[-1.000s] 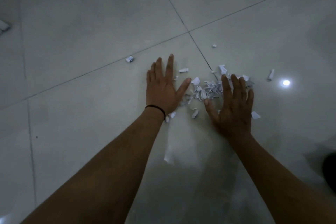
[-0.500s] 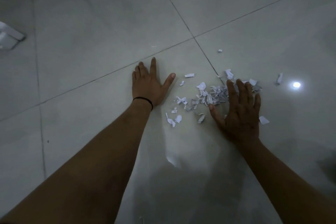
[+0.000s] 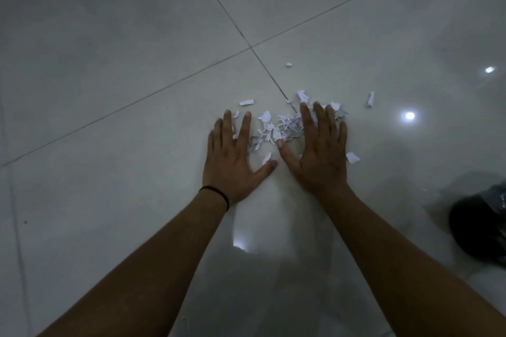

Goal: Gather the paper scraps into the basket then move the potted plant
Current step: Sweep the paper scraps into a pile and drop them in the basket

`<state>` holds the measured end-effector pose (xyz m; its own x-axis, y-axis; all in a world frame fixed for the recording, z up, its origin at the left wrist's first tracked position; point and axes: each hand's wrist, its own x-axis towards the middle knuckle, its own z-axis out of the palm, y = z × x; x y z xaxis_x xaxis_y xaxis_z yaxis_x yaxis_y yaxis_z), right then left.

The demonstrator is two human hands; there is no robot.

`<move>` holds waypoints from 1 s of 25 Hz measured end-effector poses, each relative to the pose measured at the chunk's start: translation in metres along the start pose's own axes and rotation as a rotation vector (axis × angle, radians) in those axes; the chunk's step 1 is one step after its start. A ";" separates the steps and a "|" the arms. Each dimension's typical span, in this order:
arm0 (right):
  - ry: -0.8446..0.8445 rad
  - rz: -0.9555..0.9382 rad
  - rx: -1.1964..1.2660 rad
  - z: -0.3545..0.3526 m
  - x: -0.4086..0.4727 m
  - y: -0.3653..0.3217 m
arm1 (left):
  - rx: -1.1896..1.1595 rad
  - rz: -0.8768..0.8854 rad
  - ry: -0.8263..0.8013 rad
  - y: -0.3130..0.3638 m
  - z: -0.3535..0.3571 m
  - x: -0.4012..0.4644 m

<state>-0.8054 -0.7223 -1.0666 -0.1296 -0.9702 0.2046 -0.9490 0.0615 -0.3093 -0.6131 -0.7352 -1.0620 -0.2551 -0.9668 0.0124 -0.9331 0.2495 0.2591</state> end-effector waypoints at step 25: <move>-0.342 0.003 0.182 -0.003 0.163 -0.019 | -0.004 0.022 -0.031 0.020 0.004 0.068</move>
<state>-0.8093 -0.8812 -1.0248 -0.0003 -0.9941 -0.1084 -0.8781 0.0521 -0.4755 -0.6504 -0.7959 -1.0601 -0.2829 -0.9591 -0.0116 -0.9263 0.2700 0.2626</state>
